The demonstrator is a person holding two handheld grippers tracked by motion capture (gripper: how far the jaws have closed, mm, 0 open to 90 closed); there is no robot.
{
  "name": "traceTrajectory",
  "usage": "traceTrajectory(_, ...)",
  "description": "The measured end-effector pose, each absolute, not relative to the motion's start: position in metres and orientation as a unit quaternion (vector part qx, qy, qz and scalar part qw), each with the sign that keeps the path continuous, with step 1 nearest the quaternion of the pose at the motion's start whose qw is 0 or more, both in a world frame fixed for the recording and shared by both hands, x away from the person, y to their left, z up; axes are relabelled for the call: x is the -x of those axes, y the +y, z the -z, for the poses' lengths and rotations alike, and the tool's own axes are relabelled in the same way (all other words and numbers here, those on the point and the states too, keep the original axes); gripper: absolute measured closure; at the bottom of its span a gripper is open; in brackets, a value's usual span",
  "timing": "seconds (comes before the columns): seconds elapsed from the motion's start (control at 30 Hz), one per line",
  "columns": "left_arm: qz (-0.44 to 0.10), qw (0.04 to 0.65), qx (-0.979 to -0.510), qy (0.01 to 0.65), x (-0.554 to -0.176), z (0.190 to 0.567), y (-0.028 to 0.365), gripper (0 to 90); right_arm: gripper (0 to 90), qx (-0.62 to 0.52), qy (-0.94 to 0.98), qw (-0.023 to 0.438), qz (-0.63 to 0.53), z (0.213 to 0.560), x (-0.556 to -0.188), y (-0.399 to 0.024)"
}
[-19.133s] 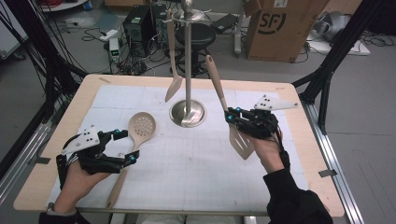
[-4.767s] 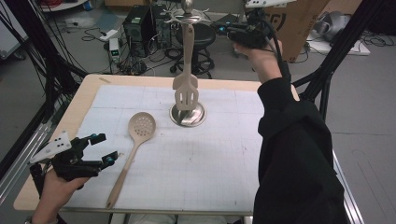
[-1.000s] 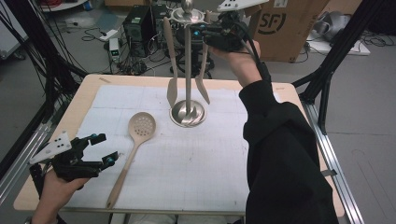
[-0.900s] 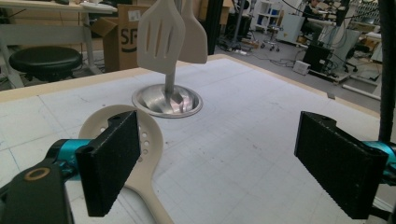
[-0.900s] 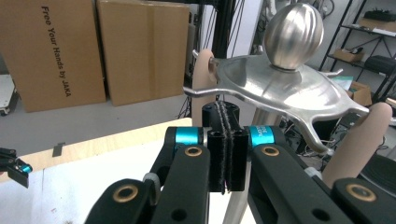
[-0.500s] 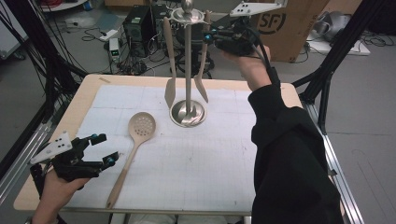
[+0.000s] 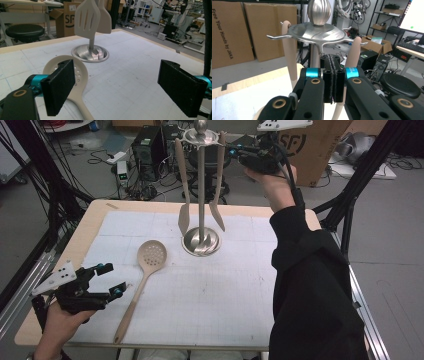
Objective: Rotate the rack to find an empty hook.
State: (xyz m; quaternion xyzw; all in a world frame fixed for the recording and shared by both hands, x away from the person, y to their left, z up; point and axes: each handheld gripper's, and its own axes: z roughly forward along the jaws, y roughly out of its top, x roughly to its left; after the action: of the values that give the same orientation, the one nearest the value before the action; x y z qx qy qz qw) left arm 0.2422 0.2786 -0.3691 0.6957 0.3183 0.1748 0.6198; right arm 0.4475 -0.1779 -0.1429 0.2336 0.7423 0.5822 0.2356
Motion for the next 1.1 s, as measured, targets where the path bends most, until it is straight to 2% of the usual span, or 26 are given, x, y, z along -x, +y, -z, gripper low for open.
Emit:
traceTrajectory(0.5, -0.176, 0.621, -0.693, 0.320, -0.242, 0.368, 0.281, 15.0, 90.0, -0.223, 0.741, 0.229, -0.591, 0.138, -0.449, -0.171)
traceTrajectory(1.1, -0.176, 0.622, -0.695, 0.316, -0.241, 0.367, 0.278, 15.1, 90.0, -0.189, 0.756, 0.210, -0.590, 0.141, -0.436, -0.138)
